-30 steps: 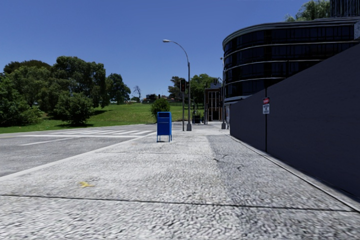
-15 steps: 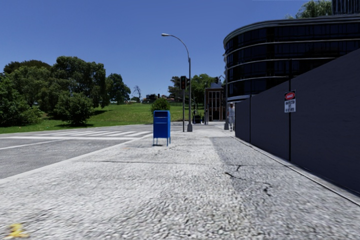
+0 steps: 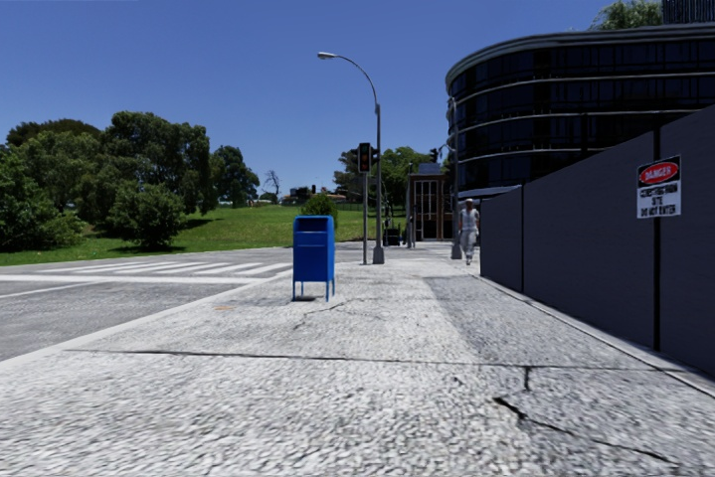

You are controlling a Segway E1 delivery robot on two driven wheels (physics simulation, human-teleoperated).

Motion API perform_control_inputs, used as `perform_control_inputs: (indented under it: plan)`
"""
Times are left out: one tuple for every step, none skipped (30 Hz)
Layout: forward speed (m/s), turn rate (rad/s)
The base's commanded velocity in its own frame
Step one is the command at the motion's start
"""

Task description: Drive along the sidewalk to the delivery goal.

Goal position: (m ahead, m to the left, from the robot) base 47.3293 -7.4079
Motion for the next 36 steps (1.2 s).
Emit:
perform_control_inputs:
  plan:
    - [2.0, -0.06]
    - [2.0, -0.06]
    - [2.0, -0.06]
    - [2.0, -0.06]
    - [2.0, 0.0]
    - [2.0, 0.0]
    - [2.0, 0.0]
    - [2.0, 0.0]
    - [2.0, 0.0]
    - [2.0, 0.0]
    - [2.0, 0.0]
    - [2.0, 0.0]
    - [2.0, 0.0]
    - [2.0, 0.0]
    - [2.0, 0.0]
    - [2.0, 0.0]
    - [2.0, 0.0]
    - [2.0, 0.0]
    - [2.0, 0.0]
    - [2.0, 0.0]
    - [2.0, 0.0]
    - [2.0, 0.0]
    - [2.0, 0.0]
    - [2.0, 0.0]
    - [2.0, 0.0]
    - [2.0, 0.0]
    - [2.0, 0.0]
    - [2.0, -0.04]
    - [2.0, -0.08]
    - [2.0, -0.08]
    - [2.0, -0.17]
    - [2.0, -0.2]
    - [2.0, -0.26]
    - [2.0, -0.28]
    - [2.0, -0.28]
    - [2.0, -0.29]
